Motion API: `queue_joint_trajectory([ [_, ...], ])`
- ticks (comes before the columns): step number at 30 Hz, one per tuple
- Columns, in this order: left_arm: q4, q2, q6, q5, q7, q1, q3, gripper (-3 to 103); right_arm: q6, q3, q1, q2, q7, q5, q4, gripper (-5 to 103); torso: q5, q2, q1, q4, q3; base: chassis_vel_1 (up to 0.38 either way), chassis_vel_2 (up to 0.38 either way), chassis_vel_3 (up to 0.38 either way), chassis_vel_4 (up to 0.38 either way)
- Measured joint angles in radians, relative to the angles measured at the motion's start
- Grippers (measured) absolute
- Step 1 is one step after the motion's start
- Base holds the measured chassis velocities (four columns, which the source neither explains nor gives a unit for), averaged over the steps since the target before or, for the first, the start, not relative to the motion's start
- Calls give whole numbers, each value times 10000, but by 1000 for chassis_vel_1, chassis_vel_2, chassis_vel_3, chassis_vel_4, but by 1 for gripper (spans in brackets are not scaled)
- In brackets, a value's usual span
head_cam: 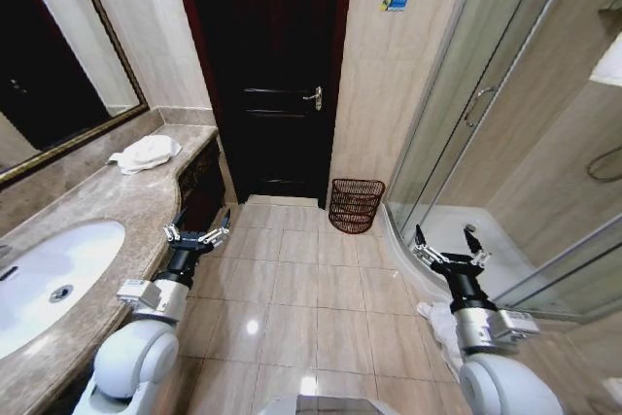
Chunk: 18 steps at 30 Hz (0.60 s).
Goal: Discard the used towel into the hamper.
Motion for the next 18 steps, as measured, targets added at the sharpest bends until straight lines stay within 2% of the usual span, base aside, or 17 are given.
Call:
queue_joint_trajectory([
  [8, 116, 34, -13, -4, 22, 32, 17, 100, -37, -53, -71, 80, -20, -116, 3, 100, 0, 483, 219, -1, 264, 0, 0, 0, 0],
  [18, -17, -17, -119, 93, 58, 226, -12, 100, -271, -55, 20, 38, -39, 28, -24, 100, 1, 567, 253, 0, 312, 0, 0, 0, 0],
])
